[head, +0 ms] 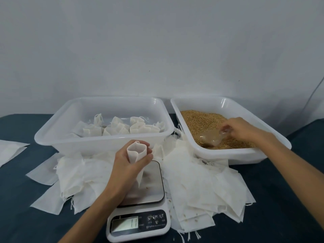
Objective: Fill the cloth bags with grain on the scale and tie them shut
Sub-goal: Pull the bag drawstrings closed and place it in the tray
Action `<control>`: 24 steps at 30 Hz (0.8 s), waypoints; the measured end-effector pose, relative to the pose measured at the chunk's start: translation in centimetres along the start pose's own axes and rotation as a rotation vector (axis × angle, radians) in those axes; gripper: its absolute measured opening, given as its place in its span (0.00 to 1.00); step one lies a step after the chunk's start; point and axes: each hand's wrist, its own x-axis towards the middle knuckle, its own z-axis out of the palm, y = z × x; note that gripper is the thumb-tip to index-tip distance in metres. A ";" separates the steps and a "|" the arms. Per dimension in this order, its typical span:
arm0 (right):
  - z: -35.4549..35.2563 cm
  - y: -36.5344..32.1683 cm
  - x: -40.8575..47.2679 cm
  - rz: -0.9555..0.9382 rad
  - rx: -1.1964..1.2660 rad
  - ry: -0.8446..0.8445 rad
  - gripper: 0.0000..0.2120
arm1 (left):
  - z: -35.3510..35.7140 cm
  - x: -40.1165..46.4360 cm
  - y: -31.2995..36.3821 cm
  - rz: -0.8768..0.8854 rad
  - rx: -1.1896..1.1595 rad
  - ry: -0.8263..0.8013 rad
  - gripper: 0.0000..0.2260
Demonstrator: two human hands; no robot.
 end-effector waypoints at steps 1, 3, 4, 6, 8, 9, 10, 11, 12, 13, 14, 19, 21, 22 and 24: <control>0.0 0.4 -0.2 0.036 0.031 0.024 0.09 | 0.0 0.0 0.0 0.001 0.000 0.002 0.07; 0.2 1.1 -0.6 0.073 0.076 0.041 0.10 | 0.0 0.0 0.0 0.008 0.004 0.000 0.07; 0.3 1.2 -0.7 0.069 0.091 0.037 0.09 | -0.1 0.0 0.0 0.009 0.005 0.000 0.08; 0.6 1.3 -1.1 0.060 0.135 0.025 0.09 | -0.1 0.0 -0.1 0.015 0.010 -0.002 0.08; 0.5 1.3 -1.4 0.055 0.204 0.038 0.07 | -0.1 0.0 -0.3 0.017 0.013 -0.005 0.08; 0.4 1.2 -1.6 0.056 0.239 0.054 0.07 | -0.1 0.1 -0.3 0.016 0.012 -0.006 0.07; 0.2 1.0 -1.8 0.057 0.267 0.069 0.06 | 0.0 0.1 -0.4 0.015 0.010 -0.007 0.07; 0.1 0.7 -2.0 0.053 0.287 0.082 0.07 | 0.0 0.1 -0.4 0.016 0.010 -0.007 0.07; -0.1 0.3 -2.1 0.043 0.300 0.096 0.07 | 0.0 0.1 -0.5 0.017 0.011 -0.008 0.07; -0.3 -0.3 -2.2 0.025 0.311 0.109 0.08 | 0.0 0.2 -0.5 0.018 0.012 -0.010 0.07; -0.6 -0.9 -2.3 0.000 0.325 0.121 0.08 | 0.0 0.2 -0.6 0.016 0.011 -0.012 0.07; -1.9 -5.7 -3.5 -0.178 0.462 0.101 0.09 | -0.1 0.2 -0.8 0.010 -0.011 -0.028 0.07; -2.4 -8.0 -4.2 -0.267 0.494 0.071 0.11 | -0.1 0.2 -0.8 0.003 -0.012 -0.031 0.08; -2.6 -9.0 -4.5 -0.312 0.495 0.061 0.11 | -0.1 0.2 -0.7 -0.006 -0.013 -0.032 0.08; -3.0 -10.9 -5.3 -0.384 0.451 0.060 0.12 | -0.1 0.2 -0.7 -0.028 -0.030 -0.039 0.09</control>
